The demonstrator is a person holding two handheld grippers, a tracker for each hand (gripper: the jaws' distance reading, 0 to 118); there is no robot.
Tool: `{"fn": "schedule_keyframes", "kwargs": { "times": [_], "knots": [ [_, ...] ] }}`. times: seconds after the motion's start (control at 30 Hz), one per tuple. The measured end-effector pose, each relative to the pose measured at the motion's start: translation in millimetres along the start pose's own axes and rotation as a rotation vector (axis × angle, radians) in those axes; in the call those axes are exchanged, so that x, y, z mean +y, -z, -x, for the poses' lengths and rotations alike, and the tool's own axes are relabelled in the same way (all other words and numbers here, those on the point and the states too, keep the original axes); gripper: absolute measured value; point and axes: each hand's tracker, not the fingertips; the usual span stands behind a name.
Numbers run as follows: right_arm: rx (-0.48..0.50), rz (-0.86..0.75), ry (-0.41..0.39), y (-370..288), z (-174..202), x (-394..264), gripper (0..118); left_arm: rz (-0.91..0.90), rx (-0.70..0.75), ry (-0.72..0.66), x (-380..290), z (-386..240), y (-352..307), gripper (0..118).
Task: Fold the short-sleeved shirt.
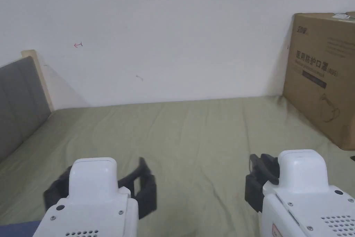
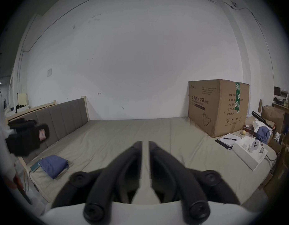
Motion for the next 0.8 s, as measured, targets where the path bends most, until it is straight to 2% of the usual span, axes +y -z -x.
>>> {"fn": "schedule_keyframes", "kwargs": {
  "times": [0.07,0.1,0.13,0.17,0.37,0.5,0.57,0.67,0.8],
  "knots": [
    [0.002,0.015,-0.011,-0.6,1.1,3.2,77,0.006,0.014,0.003,-0.4,-1.6,-2.8,118],
    [0.002,0.007,-0.018,-1.5,3.6,3.5,100,-0.022,0.019,0.002,-0.4,-0.7,-5.0,118],
    [-0.001,-0.004,-0.028,-2.6,4.4,3.3,112,-0.033,0.025,0.003,0.4,-0.6,-5.7,118],
    [-0.004,-0.012,-0.038,-3.5,5.1,3.6,118,-0.034,0.036,0.006,1.6,-0.6,-5.6,118],
    [-0.023,-0.045,-0.127,-8.0,14.8,8.1,118,0.011,-0.046,-0.062,13.3,5.2,-9.7,118],
    [-0.016,-0.04,-0.071,-6.6,9.1,9.9,118,0.067,-0.054,-0.096,15.4,7.3,-13.5,118],
    [-0.019,-0.034,-0.041,-5.0,4.8,10.7,118,0.182,-0.017,-0.065,20.1,4.5,-10.8,118],
    [-0.019,-0.02,-0.008,-2.3,0.2,11.5,118,0.094,-0.113,-0.063,11.5,2.8,-14.2,118],
    [-0.018,-0.003,0.01,-1.4,-2.4,9.3,118,0.173,-0.06,-0.095,15.2,-3.0,-15.8,118]
  ]
}}
